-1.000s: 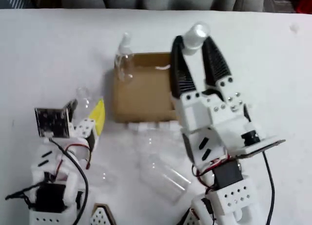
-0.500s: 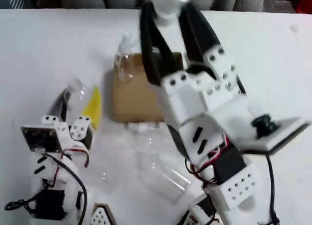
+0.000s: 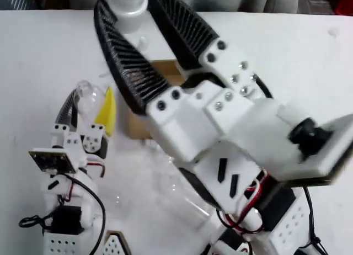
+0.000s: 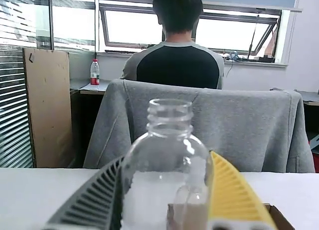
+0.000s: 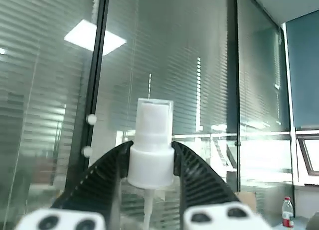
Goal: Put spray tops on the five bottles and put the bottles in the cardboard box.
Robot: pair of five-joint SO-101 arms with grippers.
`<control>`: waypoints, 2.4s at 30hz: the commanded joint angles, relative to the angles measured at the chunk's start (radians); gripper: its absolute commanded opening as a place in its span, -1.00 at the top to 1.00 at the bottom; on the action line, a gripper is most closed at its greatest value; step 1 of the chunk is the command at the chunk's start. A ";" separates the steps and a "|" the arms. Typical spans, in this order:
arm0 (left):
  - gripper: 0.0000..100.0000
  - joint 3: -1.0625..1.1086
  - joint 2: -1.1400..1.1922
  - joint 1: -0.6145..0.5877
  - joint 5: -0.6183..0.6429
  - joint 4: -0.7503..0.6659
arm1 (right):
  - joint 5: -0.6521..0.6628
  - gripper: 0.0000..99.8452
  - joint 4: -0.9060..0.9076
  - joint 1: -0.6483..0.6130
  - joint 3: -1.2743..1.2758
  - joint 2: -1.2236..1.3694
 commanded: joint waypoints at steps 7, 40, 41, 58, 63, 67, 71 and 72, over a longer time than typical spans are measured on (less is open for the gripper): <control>0.96 0.066 -0.013 0.065 0.012 -0.044 | 0.031 0.97 -0.168 0.038 0.345 -0.125; 0.96 0.110 -0.013 0.039 0.011 0.025 | 0.040 0.97 -0.544 0.056 0.476 0.200; 0.96 0.110 -0.013 0.039 0.011 0.025 | 0.040 0.97 -0.544 0.058 0.476 0.200; 0.96 0.110 -0.013 0.039 0.011 0.018 | 0.031 0.97 -0.427 0.064 0.434 0.173; 0.96 0.110 -0.013 0.039 0.011 0.018 | 0.031 0.97 -0.349 0.068 0.400 0.162; 0.96 0.110 -0.013 0.039 0.011 0.018 | 0.031 0.97 -0.351 0.065 0.400 0.162; 0.96 0.110 -0.013 0.039 0.009 0.018 | 0.031 0.97 -0.354 0.065 0.402 0.162; 0.96 0.110 -0.013 0.039 0.009 0.018 | 0.029 0.97 -0.357 0.065 0.402 0.162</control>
